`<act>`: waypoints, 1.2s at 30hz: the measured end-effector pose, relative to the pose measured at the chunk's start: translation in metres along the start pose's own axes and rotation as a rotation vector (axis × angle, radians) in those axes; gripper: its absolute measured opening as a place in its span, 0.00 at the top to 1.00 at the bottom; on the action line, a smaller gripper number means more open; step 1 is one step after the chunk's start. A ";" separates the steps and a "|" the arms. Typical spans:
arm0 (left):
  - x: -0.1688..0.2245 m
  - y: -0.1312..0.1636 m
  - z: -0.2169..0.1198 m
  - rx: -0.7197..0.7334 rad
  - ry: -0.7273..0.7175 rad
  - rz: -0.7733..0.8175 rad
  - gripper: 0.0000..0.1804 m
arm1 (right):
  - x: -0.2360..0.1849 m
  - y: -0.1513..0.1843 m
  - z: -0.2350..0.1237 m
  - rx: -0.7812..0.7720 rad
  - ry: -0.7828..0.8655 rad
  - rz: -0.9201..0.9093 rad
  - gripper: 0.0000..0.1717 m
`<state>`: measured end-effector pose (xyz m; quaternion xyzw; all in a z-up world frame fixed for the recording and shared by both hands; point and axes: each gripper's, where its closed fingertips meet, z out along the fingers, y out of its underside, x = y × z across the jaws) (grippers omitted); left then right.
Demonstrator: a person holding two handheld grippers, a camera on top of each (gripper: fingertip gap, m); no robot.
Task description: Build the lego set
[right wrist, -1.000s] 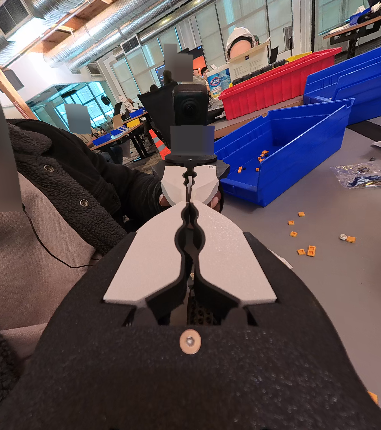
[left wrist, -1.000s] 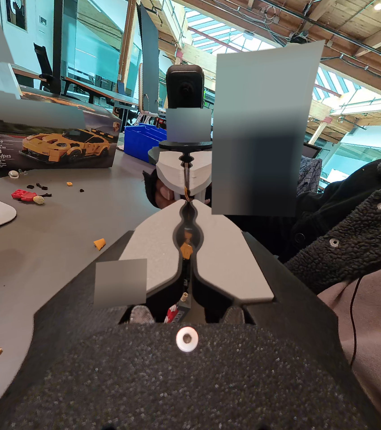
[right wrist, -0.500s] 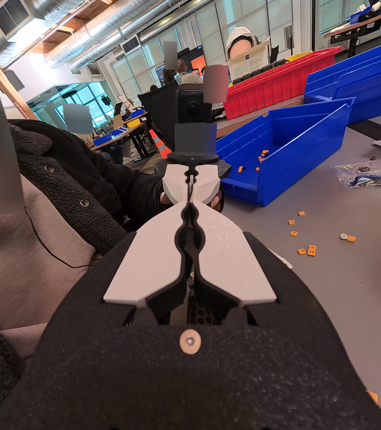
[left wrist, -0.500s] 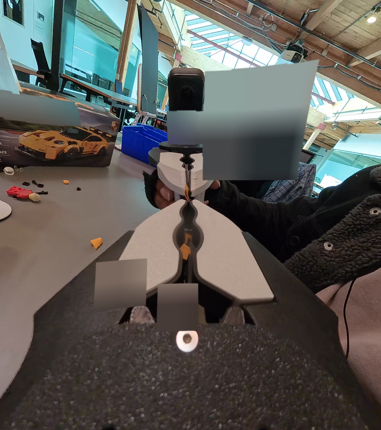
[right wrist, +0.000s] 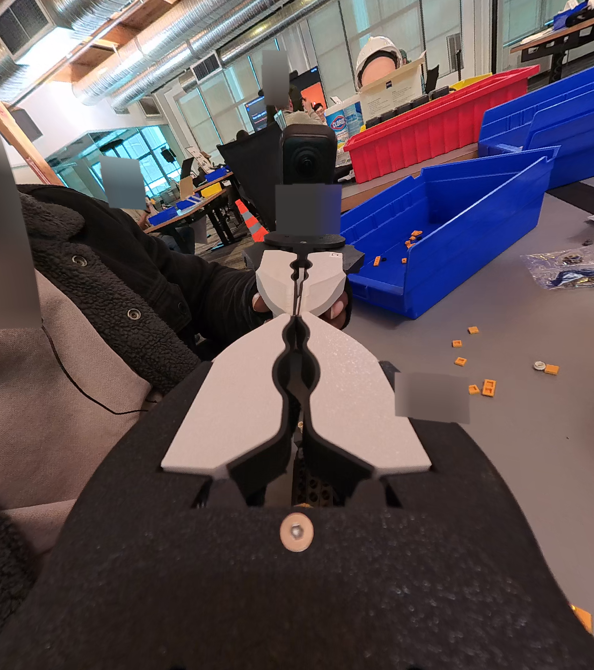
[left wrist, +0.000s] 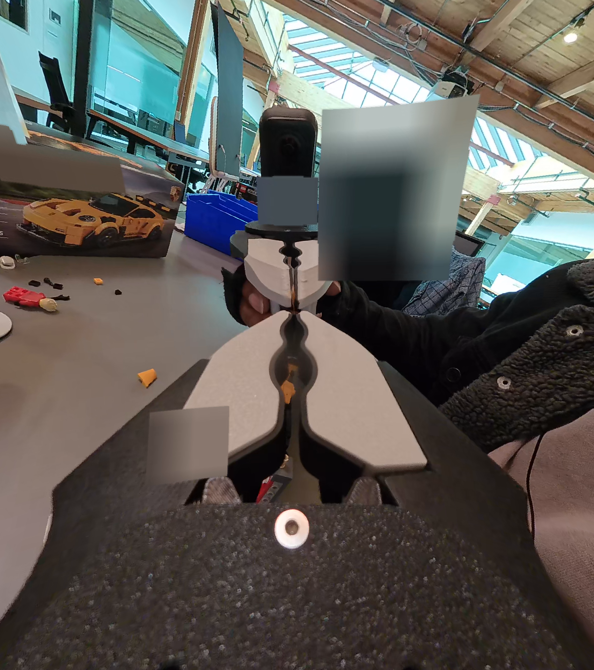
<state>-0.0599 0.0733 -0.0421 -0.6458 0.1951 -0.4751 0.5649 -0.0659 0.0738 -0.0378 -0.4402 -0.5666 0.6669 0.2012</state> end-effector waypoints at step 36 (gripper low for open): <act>-0.011 0.018 0.001 -0.084 0.049 -0.256 1.00 | 0.013 -0.004 -0.013 -0.018 0.095 -0.053 0.96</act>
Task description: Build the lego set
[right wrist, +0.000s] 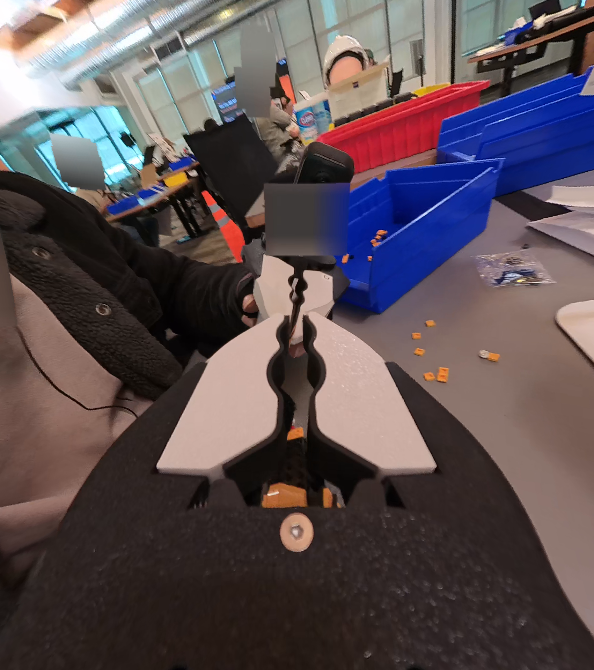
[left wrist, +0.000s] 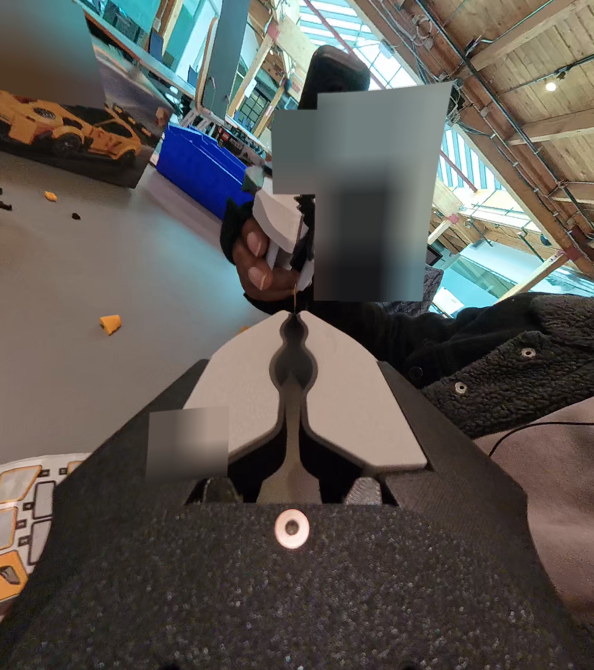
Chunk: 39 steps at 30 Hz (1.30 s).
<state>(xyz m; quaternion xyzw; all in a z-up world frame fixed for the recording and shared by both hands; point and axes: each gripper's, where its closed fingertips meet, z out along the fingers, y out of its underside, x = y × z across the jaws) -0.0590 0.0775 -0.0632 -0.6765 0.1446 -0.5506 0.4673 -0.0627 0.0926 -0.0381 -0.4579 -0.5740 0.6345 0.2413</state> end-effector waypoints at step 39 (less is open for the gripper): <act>-0.017 0.034 0.028 -0.143 0.001 -0.192 1.00 | 0.007 0.051 -0.018 -0.228 0.004 -0.032 0.96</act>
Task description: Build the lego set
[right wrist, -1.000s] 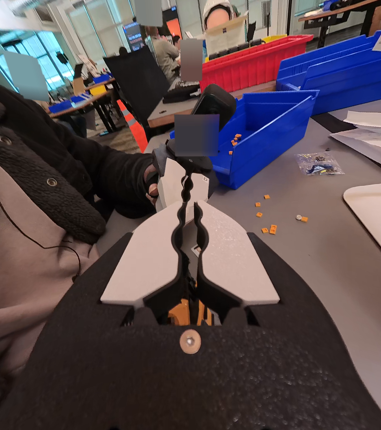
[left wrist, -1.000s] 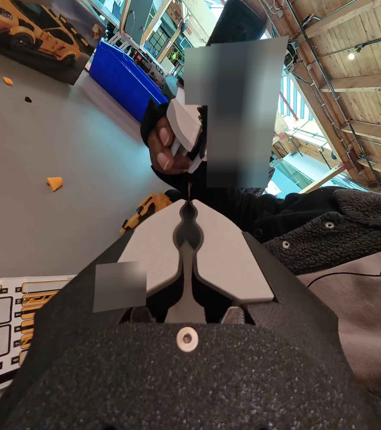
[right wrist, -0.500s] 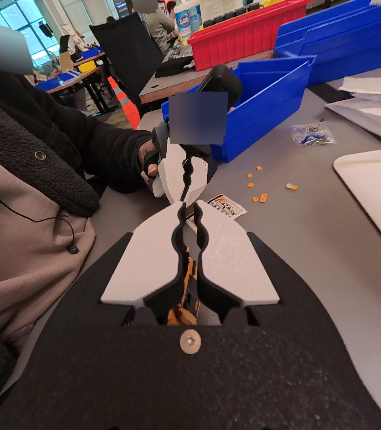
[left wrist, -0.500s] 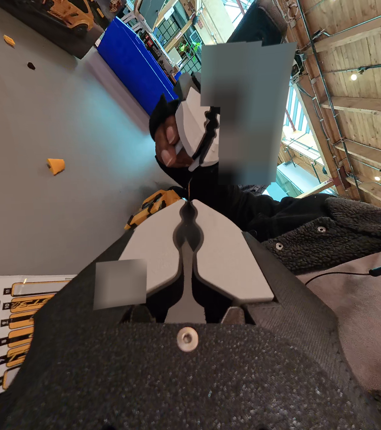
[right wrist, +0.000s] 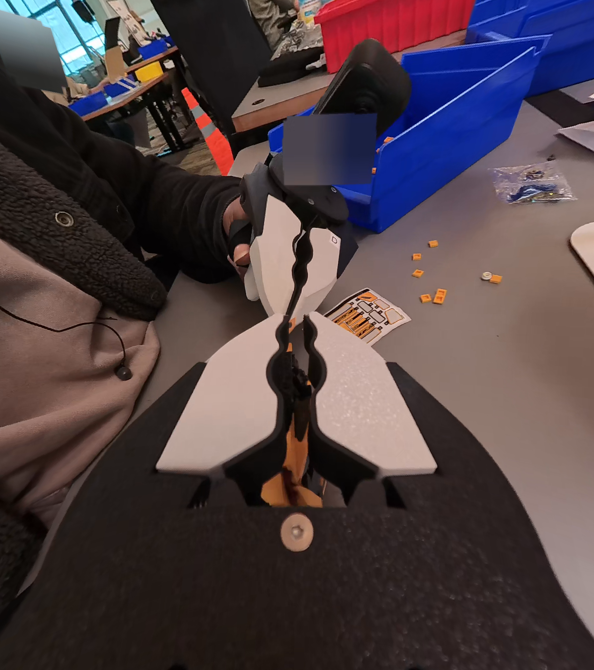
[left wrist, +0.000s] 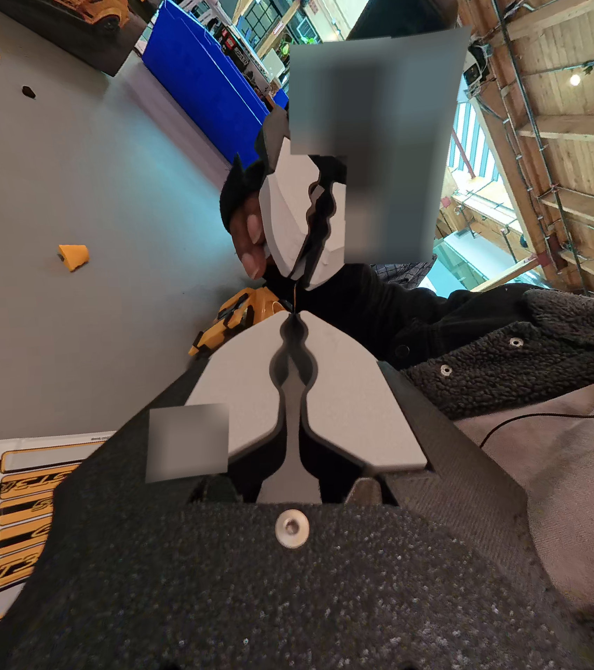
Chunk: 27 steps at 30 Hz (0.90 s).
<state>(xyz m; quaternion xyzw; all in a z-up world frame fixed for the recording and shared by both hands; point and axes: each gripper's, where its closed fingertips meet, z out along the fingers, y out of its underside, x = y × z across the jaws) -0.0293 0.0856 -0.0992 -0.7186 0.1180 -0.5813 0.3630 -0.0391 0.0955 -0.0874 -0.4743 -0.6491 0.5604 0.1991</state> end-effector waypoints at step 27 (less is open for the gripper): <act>0.003 0.007 0.002 -0.047 -0.020 0.089 1.00 | -0.011 0.010 0.006 -0.043 -0.063 -0.020 1.00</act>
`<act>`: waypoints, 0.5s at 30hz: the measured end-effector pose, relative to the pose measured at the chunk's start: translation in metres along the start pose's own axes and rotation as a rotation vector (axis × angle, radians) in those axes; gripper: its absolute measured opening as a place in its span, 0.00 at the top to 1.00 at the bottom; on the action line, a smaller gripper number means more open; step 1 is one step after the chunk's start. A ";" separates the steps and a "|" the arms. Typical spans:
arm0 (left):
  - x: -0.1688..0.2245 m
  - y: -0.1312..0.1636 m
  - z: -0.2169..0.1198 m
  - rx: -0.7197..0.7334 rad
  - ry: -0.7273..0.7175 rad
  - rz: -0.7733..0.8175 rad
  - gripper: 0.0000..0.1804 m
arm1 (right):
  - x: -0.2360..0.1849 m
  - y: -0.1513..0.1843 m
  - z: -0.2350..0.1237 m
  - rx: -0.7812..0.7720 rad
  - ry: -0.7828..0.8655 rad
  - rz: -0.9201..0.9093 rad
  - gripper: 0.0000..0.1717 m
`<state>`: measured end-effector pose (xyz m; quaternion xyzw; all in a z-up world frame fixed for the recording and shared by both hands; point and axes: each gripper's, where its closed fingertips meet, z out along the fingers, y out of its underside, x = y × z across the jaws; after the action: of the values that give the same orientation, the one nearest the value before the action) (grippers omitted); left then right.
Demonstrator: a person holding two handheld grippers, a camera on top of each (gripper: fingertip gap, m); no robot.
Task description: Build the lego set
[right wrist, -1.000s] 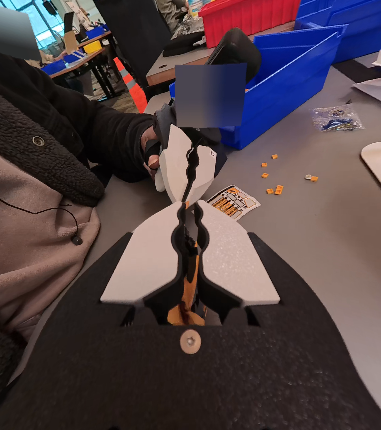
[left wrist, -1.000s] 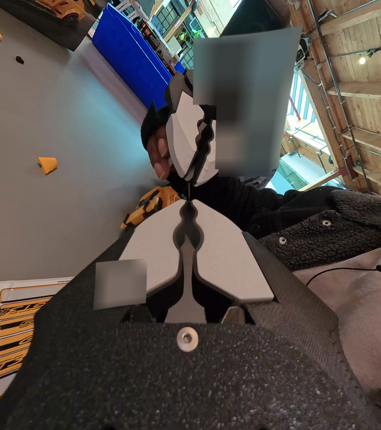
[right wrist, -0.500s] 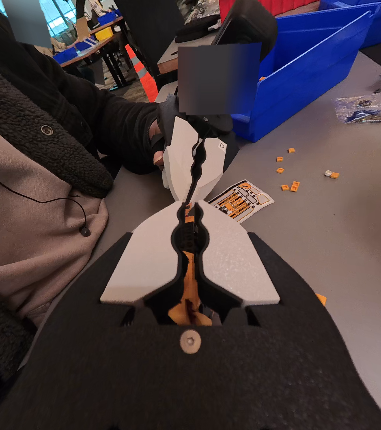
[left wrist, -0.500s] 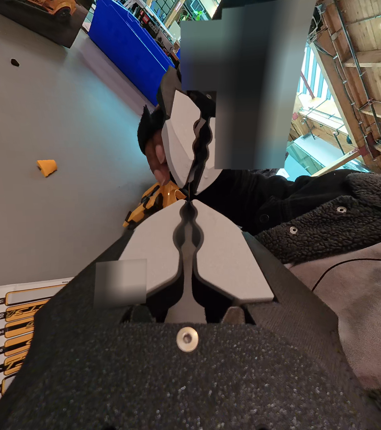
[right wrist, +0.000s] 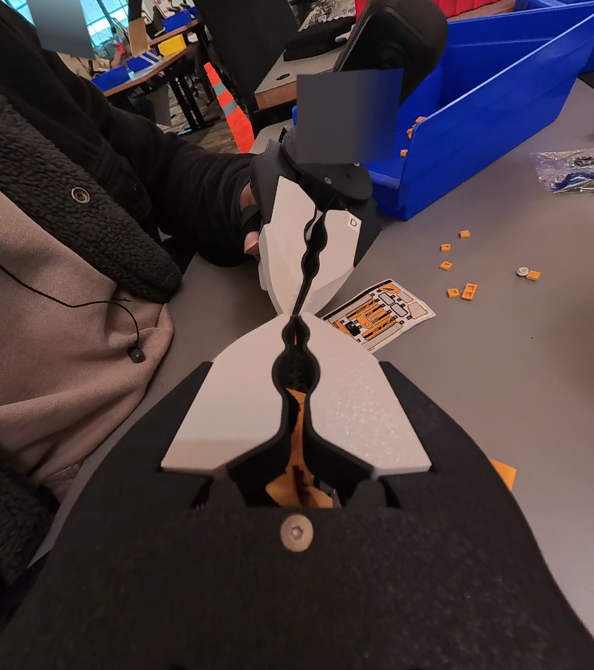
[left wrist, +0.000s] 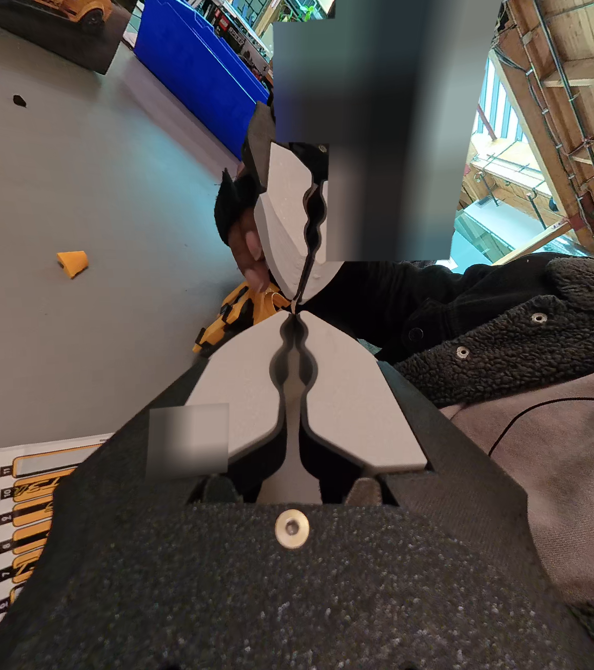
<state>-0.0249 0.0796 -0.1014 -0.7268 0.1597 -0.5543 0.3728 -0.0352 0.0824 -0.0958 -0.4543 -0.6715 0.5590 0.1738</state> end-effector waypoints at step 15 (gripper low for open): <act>0.001 -0.007 -0.005 0.029 0.014 0.005 1.00 | 0.003 -0.001 -0.002 0.021 -0.001 0.013 1.00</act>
<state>-0.0308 0.0811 -0.0952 -0.7171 0.1559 -0.5606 0.3838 -0.0354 0.0859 -0.0946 -0.4565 -0.6626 0.5675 0.1745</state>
